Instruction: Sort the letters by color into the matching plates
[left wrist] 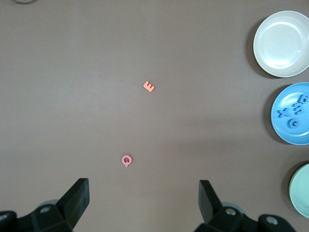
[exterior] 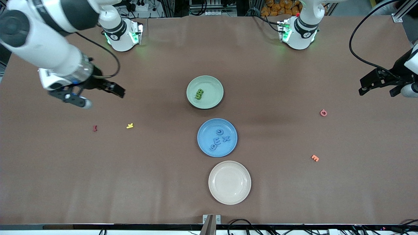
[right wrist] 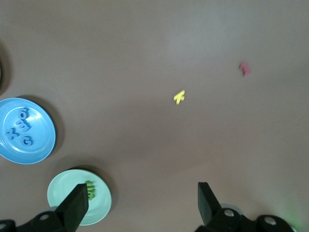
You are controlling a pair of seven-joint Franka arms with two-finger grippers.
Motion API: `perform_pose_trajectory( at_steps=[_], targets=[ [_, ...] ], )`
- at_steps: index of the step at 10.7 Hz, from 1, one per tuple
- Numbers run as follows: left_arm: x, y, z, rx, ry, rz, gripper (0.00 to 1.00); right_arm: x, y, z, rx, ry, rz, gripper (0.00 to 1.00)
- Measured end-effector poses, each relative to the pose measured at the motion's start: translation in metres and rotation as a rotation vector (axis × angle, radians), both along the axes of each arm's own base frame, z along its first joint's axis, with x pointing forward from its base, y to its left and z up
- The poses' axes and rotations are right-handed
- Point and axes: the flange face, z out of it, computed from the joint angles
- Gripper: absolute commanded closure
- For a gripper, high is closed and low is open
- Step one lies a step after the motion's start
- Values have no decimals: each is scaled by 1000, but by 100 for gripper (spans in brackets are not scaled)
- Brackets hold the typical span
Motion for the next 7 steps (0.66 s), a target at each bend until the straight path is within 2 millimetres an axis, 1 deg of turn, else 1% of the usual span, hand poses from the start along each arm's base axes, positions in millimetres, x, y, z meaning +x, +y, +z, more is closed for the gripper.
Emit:
perform_pose_trajectory(
  at_steps=[2,5,6,7],
  targets=[
    [0,0,0,0,0,-1,0,14,-43,22,17,-55,94,0],
    [0,-1,-1,0,1,-1,0,21,-100,54,14,-98,176,0],
    [0,-1,-1,0,1,-1,0,22,-114,61,-11,-108,202,0],
    [0,-1,-1,0,1,-1,0,22,-121,65,-41,-108,219,0]
  ],
)
